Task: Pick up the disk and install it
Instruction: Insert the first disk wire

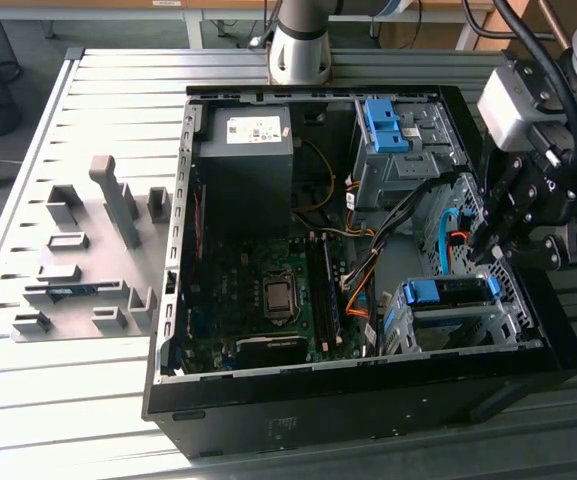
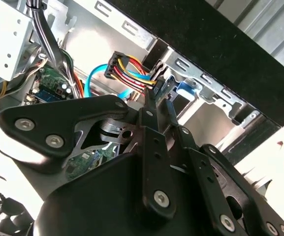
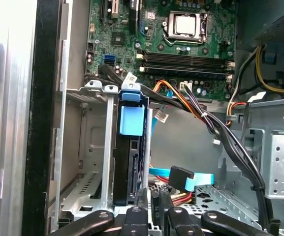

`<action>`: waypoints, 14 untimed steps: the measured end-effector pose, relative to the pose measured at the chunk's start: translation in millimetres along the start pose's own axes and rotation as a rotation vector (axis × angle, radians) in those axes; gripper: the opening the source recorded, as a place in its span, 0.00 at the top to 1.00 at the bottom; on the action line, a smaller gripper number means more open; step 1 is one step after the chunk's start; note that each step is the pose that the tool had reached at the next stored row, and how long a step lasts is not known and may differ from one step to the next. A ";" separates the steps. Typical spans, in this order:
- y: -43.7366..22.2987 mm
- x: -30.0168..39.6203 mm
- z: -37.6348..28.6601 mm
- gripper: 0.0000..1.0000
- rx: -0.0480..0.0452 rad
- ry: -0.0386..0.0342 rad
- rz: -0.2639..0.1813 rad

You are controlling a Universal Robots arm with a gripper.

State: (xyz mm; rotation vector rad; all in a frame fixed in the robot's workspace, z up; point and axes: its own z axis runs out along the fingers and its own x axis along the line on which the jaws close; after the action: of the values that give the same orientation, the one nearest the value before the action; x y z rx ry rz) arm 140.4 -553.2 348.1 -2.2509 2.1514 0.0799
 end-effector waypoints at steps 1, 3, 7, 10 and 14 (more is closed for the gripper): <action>-0.1 0.1 1.4 0.76 -0.0002 -0.0004 -0.004; -0.1 0.2 2.5 0.76 -0.0003 -0.0021 -0.008; -0.1 0.0 -0.7 0.76 -0.0004 -0.0023 -0.009; 0.0 -0.3 -3.8 0.76 -0.0004 -0.0022 -0.009; 0.0 -0.6 -5.4 0.76 -0.0004 -0.0023 -0.009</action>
State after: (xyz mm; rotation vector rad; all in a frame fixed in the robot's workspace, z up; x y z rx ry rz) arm 140.4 -552.9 353.5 -2.2591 2.1404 0.0827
